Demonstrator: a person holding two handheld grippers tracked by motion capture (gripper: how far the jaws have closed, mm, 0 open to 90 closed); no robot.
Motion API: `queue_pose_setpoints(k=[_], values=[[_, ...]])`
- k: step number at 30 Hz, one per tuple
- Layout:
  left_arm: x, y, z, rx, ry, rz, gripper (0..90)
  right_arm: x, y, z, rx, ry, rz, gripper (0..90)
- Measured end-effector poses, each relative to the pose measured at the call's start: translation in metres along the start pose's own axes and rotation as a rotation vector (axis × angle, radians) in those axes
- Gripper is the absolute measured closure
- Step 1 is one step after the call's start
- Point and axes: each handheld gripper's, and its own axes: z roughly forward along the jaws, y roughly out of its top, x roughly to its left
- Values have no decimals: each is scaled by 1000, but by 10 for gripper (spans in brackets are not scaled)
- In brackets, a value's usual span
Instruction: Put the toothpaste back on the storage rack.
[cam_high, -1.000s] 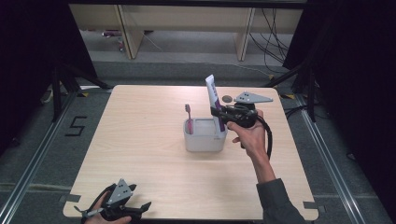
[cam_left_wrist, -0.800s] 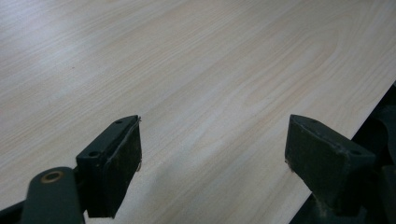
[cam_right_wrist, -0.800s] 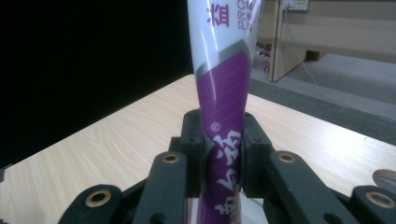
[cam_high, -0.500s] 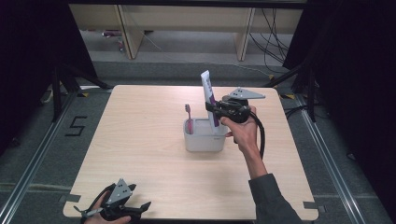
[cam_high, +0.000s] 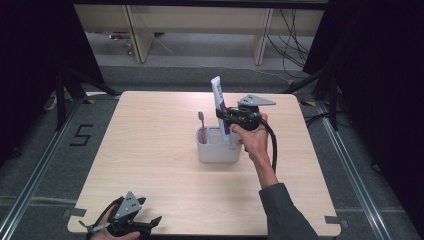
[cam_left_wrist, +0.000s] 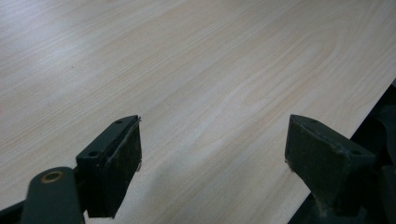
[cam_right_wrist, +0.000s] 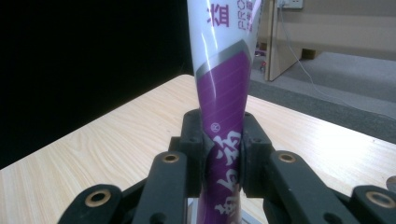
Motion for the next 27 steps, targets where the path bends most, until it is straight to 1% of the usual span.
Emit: queue_pose_setpoints(k=[1,2,4,5,6,7,8,9,10,11,12,13,14,15,16,17,18,19,20,21,22,23,24,25,26,27], values=[[0,0,0,2,2,-2,182,0,-1,1,6,1,7,756],[0,0,0,4,1,-1,182,-1,-1,3,5,3,-2,756],[0,0,-1,5,1,1,182,0,-3,5,17,-3,2,756],[0,0,-1,6,1,0,182,-1,-4,6,15,-4,-11,756],[0,0,0,6,-1,1,182,-1,-5,7,21,-6,-7,756],[0,0,0,-1,0,-6,182,-1,-6,8,14,-2,4,756],[0,0,0,3,1,-1,182,-2,-7,8,20,-6,7,756],[0,0,0,4,0,2,182,-4,-8,9,14,-6,-16,756],[0,0,0,5,1,1,182,-3,-9,10,20,-7,-3,756],[0,0,-1,6,1,2,182,-4,-11,12,24,3,-16,756],[0,0,-1,6,3,1,182,-3,-11,12,31,8,-3,756],[0,0,-1,6,2,1,182,-3,-13,12,36,-1,1,755],[0,0,0,6,0,1,182,-4,-13,13,23,-21,-19,756],[0,0,0,-1,-1,-6,182,-3,-15,13,31,-14,10,755],[-1,0,1,-6,1,-7,182,-4,-16,14,38,-4,2,755],[1,0,0,5,12,7,182,-3,-17,13,48,-6,22,755],[1,0,0,3,10,6,182,-5,-18,14,38,-9,-5,755],[-1,0,1,-5,-1,-6,182,-5,-19,15,39,-7,4,755],[0,0,1,-5,1,-7,182,-5,-20,15,42,-6,-8,755],[0,0,1,-5,1,-7,182,-5,-21,15,42,-1,3,755],[1,0,0,8,7,11,183,-5,-22,16,43,-5,5,755],[1,0,0,8,11,9,182,-5,-23,16,51,-5,14,755],[0,0,0,1,6,3,183,-6,-24,16,60,-6,7,754],[0,0,0,1,5,2,183,-5,-25,17,57,-1,19,754],[1,0,0,5,11,8,183,-7,-27,17,56,-10,1,754],[-1,0,1,-8,0,-9,182,-7,-28,18,59,-2,11,755]])
